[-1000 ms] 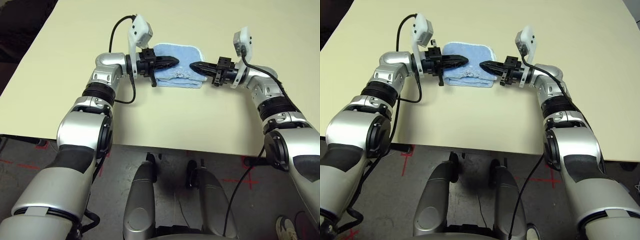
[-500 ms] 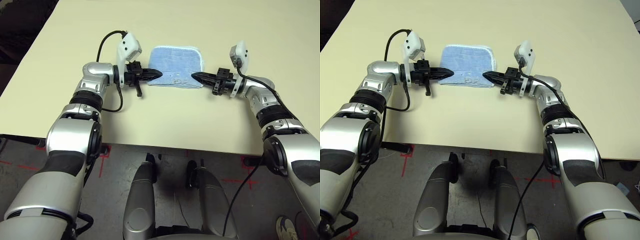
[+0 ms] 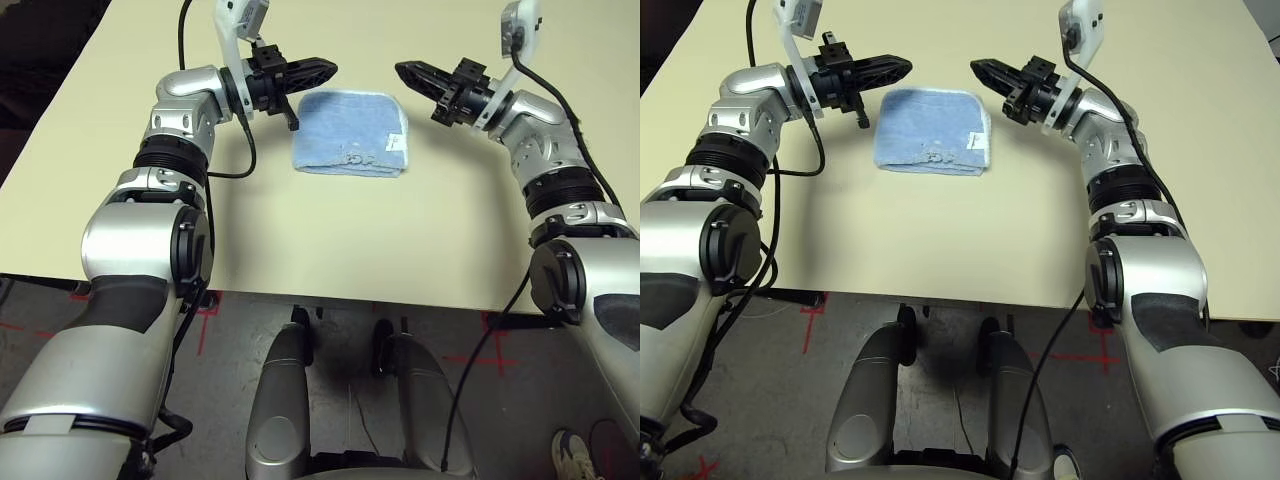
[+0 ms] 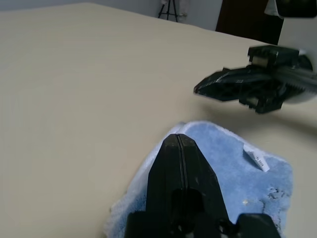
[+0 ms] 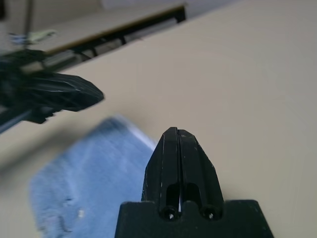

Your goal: Fold the towel and set it aside.

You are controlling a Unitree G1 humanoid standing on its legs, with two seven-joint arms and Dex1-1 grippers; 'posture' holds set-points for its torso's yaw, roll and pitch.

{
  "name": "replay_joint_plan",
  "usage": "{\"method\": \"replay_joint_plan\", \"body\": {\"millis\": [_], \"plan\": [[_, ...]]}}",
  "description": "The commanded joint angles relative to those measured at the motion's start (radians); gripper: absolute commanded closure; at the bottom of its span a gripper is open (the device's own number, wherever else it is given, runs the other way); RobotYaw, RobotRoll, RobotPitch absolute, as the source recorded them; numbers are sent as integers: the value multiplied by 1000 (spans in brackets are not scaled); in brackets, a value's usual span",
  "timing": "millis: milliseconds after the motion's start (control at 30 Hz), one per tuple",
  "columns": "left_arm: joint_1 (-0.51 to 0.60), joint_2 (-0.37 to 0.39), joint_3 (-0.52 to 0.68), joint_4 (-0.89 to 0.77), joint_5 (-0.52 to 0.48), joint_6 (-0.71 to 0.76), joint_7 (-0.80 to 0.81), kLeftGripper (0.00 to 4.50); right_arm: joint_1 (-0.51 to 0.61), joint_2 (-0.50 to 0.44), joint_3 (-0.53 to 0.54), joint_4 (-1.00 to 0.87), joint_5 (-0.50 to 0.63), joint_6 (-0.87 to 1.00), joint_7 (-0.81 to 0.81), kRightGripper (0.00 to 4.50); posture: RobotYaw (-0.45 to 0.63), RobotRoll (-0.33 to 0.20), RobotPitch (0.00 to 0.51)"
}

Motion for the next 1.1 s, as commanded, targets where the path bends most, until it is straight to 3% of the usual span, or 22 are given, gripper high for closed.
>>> {"method": "replay_joint_plan", "body": {"millis": [33,267,733,933,1100], "plan": [[46,-14,-20,4,24,-1,15,4464,-11,28,12,60,-36,-39,-74,4500,101,0,364],[75,-33,-18,-5,19,-22,14,4464,-19,49,20,103,-66,-66,-126,4500,108,0,377],[142,-52,-50,54,111,25,358,4464,47,41,101,148,-186,-34,-199,4500,84,0,377],[155,-37,-43,49,105,27,346,4464,71,38,100,149,-185,-47,-193,4500,89,0,361],[124,-16,-13,31,65,12,225,4464,45,34,55,115,-128,-99,-103,4500,98,0,347]]}}
